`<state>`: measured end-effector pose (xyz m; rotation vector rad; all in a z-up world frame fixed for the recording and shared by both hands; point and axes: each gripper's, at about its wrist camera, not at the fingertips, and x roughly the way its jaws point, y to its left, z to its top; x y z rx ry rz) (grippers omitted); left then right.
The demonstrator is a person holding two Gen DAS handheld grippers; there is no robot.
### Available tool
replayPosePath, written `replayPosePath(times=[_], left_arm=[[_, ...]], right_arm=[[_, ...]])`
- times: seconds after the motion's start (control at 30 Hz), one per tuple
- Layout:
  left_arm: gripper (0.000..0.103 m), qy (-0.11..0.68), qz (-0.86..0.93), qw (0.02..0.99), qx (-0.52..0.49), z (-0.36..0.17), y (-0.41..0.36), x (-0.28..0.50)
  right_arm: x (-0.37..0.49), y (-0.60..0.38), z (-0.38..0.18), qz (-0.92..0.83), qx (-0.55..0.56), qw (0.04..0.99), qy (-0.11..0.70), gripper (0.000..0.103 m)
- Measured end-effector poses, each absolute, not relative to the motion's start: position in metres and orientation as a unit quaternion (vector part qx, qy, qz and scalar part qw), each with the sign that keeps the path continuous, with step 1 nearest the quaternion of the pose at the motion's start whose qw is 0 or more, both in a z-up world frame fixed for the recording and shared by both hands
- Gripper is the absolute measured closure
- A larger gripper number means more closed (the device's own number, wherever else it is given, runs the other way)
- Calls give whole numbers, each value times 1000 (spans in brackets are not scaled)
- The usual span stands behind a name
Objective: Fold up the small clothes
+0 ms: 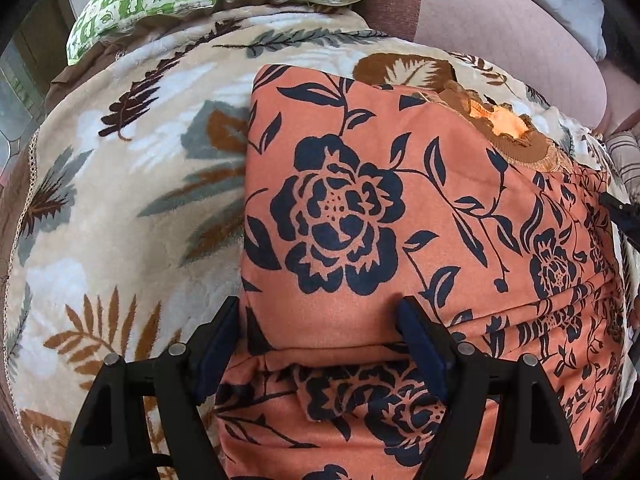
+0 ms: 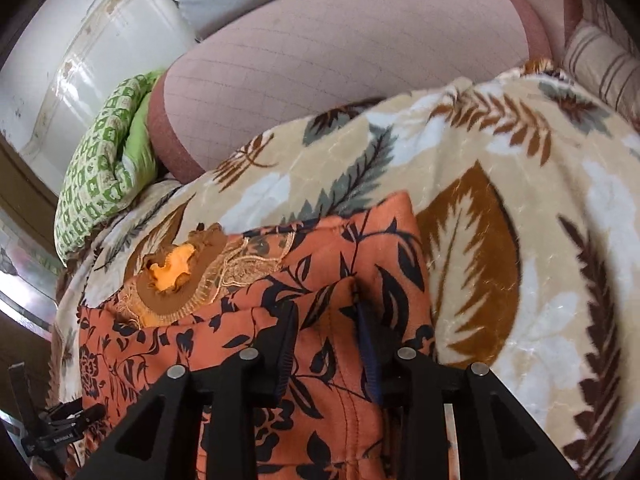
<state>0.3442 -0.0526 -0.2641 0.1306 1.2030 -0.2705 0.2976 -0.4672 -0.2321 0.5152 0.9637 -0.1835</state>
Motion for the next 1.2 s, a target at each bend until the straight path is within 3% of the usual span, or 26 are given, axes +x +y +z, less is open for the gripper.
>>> replayPosePath(times=[0.1, 0.17, 0.2, 0.27, 0.33, 0.43, 0.67, 1.2], left_arm=[[23, 564, -126, 814, 60, -265, -54, 345], [23, 563, -125, 815, 63, -264, -52, 343], [23, 561, -124, 816, 66, -264, -52, 342], [23, 560, -123, 817, 68, -264, -52, 341], [23, 560, -123, 817, 66, -264, -51, 340], [22, 561, -124, 816, 65, -264, -51, 340], [22, 563, -124, 815, 65, -265, -52, 344], [22, 556, -131, 816, 90, -266, -59, 340]], right_arm=[[295, -466, -226, -108, 212, 861, 450, 29], [293, -467, -228, -114, 208, 866, 441, 29], [295, -467, -232, -103, 215, 864, 443, 31], [299, -463, -240, -105, 205, 861, 453, 45], [303, -456, -244, -120, 165, 863, 463, 67], [303, -455, -244, -125, 145, 866, 462, 78], [297, -463, -236, -136, 156, 863, 461, 78], [292, -485, -232, -49, 310, 848, 428, 75]])
